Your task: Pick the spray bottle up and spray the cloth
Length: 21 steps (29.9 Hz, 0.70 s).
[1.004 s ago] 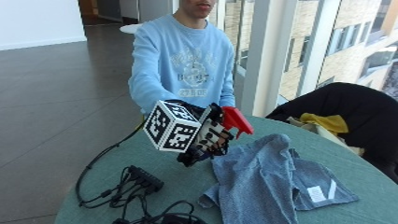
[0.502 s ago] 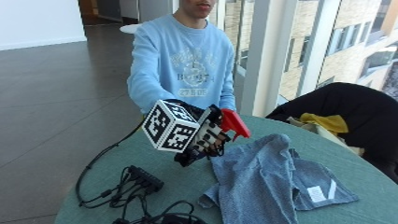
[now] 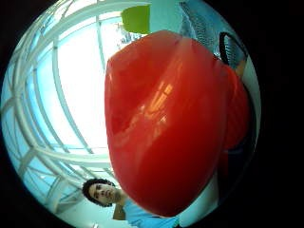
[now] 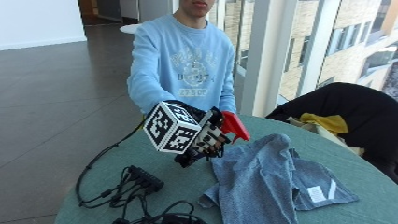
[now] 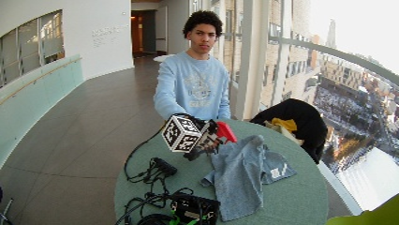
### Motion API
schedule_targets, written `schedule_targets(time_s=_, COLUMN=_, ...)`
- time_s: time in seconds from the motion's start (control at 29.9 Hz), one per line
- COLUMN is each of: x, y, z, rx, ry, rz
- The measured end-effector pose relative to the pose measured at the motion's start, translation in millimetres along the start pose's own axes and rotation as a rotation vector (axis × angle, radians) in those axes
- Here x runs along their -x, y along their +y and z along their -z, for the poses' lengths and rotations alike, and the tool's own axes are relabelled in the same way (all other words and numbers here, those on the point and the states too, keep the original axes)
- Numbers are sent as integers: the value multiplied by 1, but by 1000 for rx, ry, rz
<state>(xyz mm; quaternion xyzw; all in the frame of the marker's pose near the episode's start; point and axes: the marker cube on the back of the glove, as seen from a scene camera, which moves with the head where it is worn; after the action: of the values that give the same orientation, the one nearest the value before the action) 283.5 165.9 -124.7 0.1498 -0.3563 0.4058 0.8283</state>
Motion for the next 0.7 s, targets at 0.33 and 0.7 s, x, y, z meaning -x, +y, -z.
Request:
schedule_targets(time_s=0.33, x=0, y=5, z=-1, rx=0, ry=7, rz=3)
schedule_targets(time_s=0.7, x=-2, y=9, z=-1, rx=3, ry=16, rz=5)
